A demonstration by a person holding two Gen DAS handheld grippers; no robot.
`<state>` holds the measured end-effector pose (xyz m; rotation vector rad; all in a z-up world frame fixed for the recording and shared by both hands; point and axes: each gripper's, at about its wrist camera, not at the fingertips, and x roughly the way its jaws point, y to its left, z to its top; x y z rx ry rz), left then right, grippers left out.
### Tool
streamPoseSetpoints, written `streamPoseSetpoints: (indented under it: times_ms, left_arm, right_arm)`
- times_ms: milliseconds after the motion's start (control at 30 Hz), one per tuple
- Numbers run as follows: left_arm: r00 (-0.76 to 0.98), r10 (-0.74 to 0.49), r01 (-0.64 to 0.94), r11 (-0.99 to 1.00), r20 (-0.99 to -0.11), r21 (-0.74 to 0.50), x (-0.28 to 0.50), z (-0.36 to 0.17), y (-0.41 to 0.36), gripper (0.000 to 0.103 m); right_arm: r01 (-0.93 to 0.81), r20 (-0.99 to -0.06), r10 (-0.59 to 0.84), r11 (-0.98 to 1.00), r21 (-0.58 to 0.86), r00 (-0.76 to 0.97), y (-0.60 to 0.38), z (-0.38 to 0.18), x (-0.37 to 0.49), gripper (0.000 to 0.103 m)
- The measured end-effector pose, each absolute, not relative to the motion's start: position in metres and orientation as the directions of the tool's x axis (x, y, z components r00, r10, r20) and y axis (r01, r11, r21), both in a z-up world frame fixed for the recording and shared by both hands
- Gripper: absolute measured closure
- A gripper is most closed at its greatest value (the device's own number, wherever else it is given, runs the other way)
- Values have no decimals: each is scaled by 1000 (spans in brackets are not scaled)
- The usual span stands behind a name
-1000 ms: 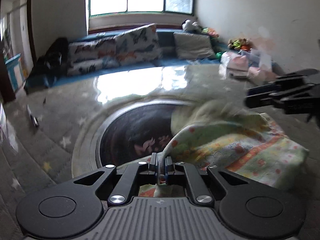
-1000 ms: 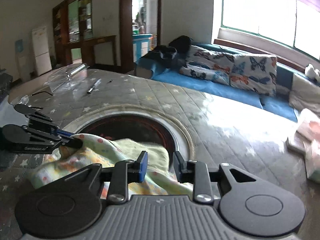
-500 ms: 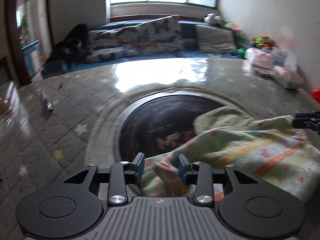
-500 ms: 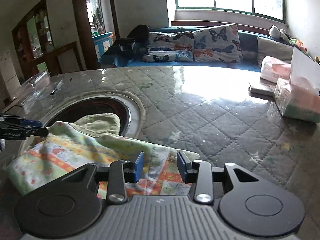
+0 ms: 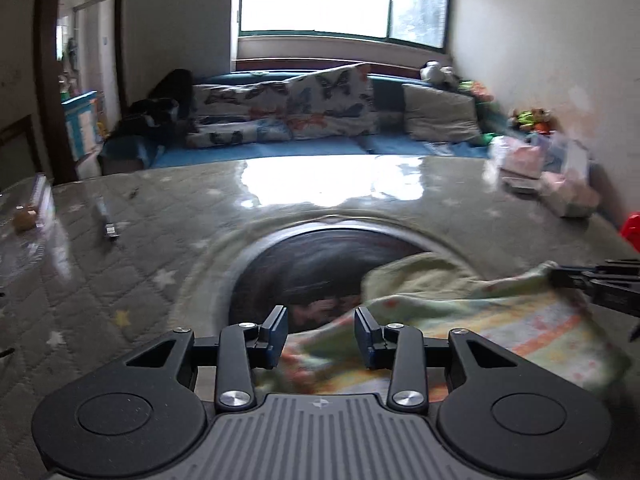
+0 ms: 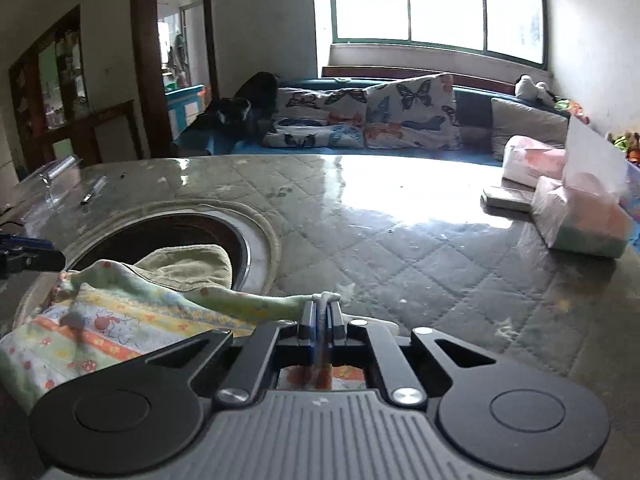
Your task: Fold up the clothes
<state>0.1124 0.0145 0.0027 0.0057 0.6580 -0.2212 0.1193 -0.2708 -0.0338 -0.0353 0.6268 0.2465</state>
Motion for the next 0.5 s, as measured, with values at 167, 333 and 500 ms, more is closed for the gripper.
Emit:
streamPoseSetpoints:
  times_ms: [167,333,500]
  left_arm:
    - [722,-288,270,955,-629,-127,120,-8,-7,79]
    - [705,-304,274,950,-641,-150,130,-15,-13,79]
    - [694,-290,255,955,-659,-151,141,-21,-14,79]
  right_arm:
    - [-210,-610,178,978,20,772,-268,-45,125,93]
    - [-238,-589,208,971,27,781,-265,-28,121,89]
    - [-344,-592,322,935,79,739,-240,-25,126,89]
